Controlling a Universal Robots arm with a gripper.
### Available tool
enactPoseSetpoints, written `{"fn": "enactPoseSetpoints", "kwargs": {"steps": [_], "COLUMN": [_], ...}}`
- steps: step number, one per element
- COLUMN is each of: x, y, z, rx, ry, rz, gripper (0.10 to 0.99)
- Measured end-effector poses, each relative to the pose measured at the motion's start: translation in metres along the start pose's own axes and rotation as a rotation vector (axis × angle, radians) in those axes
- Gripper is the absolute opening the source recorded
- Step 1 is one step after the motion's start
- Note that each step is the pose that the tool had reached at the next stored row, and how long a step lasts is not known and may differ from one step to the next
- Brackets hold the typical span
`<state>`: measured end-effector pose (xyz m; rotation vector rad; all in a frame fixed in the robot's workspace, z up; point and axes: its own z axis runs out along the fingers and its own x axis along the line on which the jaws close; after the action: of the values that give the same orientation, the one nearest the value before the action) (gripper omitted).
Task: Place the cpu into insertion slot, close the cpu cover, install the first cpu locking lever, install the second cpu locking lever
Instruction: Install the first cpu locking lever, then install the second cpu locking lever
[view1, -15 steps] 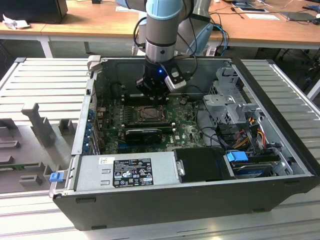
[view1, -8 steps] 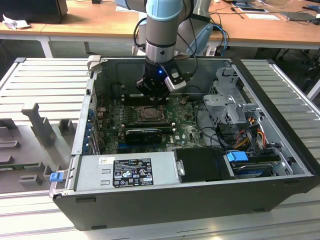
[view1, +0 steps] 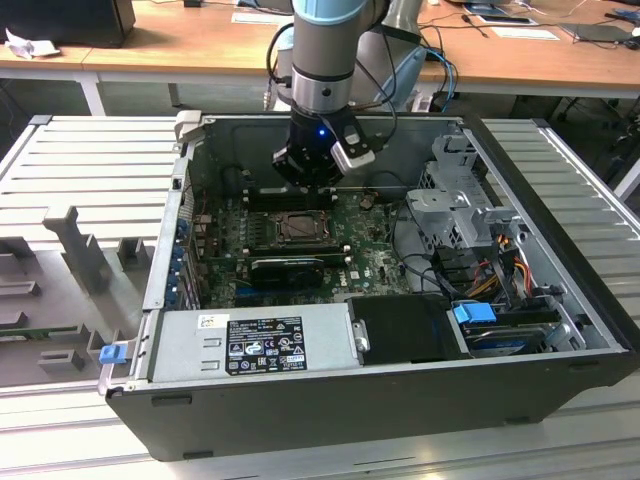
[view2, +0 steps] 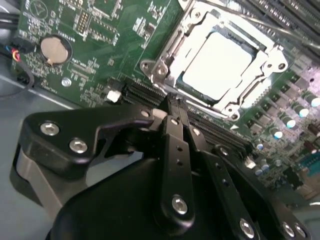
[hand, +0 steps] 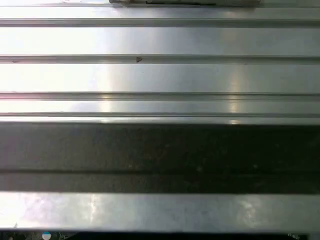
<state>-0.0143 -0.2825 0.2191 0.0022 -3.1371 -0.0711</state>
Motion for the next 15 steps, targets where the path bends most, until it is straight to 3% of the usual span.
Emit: {"fn": "enactPoseSetpoints", "kwargs": {"steps": [15], "x": [-0.0001], "y": [-0.0088], "z": [-0.0004], "rx": [0.000], "ry": [0.0001], "rz": [0.000], "gripper": [0.106]}}
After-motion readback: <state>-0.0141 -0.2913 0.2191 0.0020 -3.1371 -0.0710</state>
